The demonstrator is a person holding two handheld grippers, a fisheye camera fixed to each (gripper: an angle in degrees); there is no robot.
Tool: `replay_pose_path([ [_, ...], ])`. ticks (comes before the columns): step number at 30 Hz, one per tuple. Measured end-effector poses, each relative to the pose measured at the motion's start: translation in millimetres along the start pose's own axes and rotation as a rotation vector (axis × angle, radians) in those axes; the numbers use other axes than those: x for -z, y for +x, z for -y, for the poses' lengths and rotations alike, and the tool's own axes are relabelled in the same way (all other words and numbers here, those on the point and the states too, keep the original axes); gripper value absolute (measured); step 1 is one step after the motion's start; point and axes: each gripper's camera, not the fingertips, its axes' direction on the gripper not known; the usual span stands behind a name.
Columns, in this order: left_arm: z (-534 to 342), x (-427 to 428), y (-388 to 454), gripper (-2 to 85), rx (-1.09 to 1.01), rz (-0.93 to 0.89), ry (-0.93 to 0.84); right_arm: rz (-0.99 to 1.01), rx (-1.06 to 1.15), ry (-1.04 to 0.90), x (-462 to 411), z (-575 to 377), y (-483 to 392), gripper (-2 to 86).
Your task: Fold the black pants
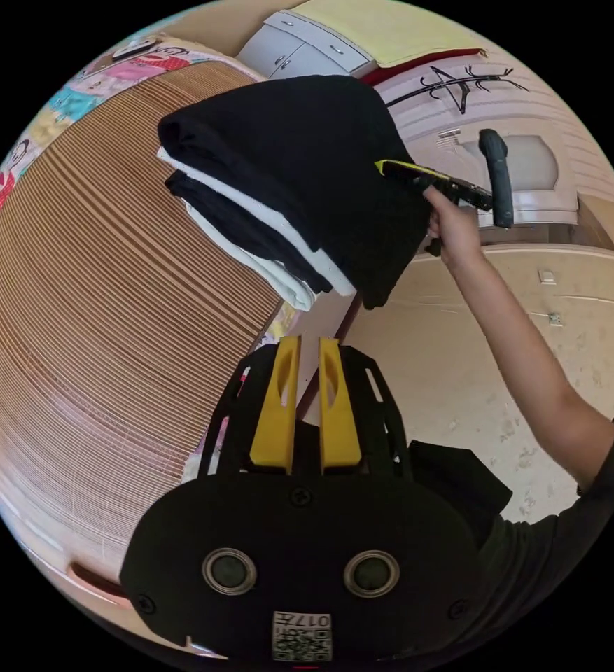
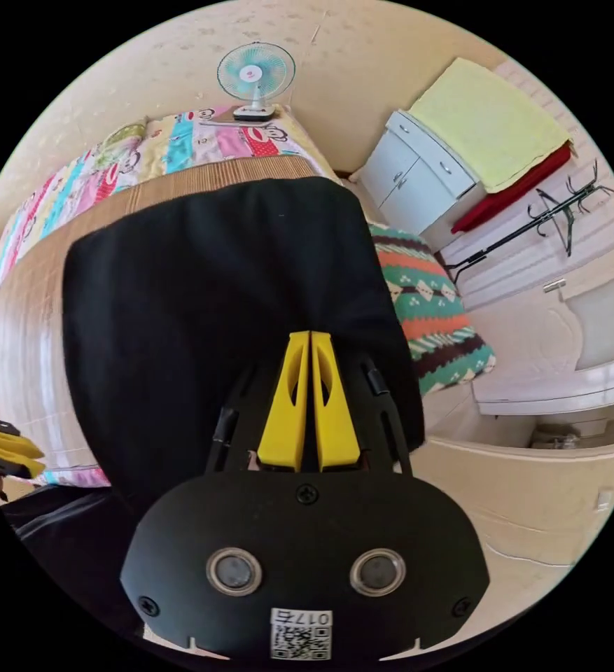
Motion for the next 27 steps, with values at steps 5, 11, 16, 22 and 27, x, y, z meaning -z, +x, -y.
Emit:
replay_pose_path([
  [5,-57,57,-93,4.8,0.278,0.069,0.012,0.185,-0.224,0.098,-33,-13,20,0.4],
  [11,-269,106,-221,4.5,1.018,0.103,-0.121,0.048,-0.274,0.152,-63,-24,-14,0.4],
  [16,-444,127,-193,4.0,1.506,-0.113,-0.009,0.235,-0.350,0.169,-83,-37,6,0.4],
  [22,-520,121,-116,1.9,1.743,-0.389,0.182,0.666,-0.500,0.072,-119,-56,66,0.4],
  [27,-497,139,-96,0.1,1.630,-0.481,0.102,0.751,-0.464,0.268,-88,-83,47,0.4],
])
